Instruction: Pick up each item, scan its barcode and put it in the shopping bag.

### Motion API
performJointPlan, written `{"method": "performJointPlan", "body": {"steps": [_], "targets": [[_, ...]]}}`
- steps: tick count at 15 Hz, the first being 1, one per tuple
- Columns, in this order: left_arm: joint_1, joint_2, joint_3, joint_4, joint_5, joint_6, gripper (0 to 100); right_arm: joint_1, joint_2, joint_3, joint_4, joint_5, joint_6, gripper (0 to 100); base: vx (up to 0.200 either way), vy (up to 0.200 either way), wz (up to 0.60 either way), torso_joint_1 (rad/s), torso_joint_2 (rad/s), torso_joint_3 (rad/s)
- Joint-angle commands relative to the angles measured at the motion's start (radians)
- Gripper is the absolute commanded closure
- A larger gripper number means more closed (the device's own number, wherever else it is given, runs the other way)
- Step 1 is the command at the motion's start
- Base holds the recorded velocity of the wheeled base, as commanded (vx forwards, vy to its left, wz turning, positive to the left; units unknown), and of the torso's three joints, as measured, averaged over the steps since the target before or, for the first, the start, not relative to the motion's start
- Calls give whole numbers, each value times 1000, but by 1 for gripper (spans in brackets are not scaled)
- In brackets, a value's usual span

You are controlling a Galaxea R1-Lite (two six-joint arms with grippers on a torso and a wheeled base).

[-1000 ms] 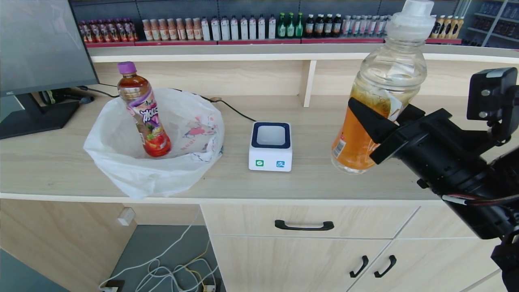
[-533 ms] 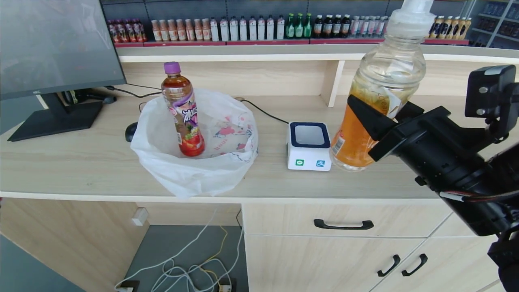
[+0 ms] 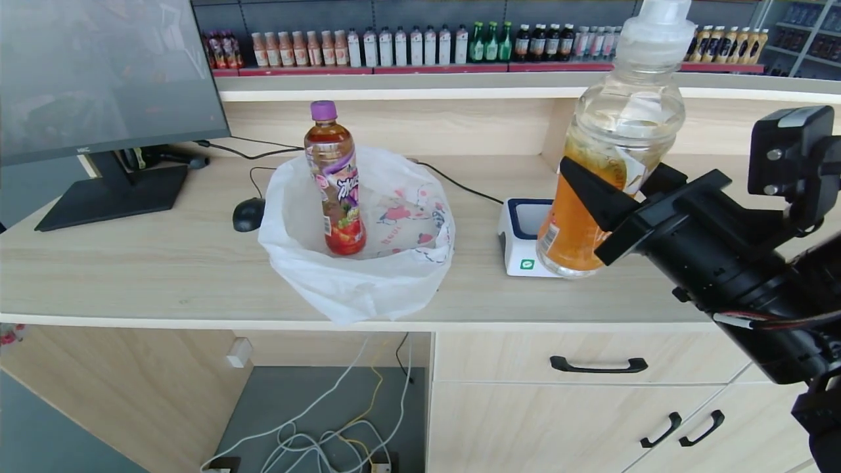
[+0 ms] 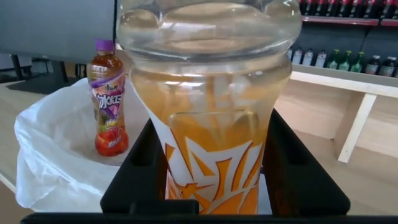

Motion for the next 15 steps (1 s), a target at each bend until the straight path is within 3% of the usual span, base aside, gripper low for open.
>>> {"method": "performJointPlan", "body": {"steps": [1,4,6,8,10,14,15], "targets": [[0,0,2,0,0,0,0,-1,7,-8,3,18,-7,100,0,0,0,0,0,0],[0,0,0,0,0,0,0,-7,30,-64,21,64,-154,100,0,0,0,0,0,0],[0,0,0,0,0,0,0,-19,86,-112,21,165,-300,100,0,0,0,0,0,0],[0,0,0,0,0,0,0,-20,190,-299,24,293,-520,100,0,0,0,0,0,0],[0,0,0,0,0,0,0,-42,251,-400,47,397,-619,100,0,0,0,0,0,0],[0,0,0,0,0,0,0,-109,259,-400,67,575,-745,100,0,0,0,0,0,0],[0,0,0,0,0,0,0,-148,263,-380,67,664,-794,100,0,0,0,0,0,0]]}}
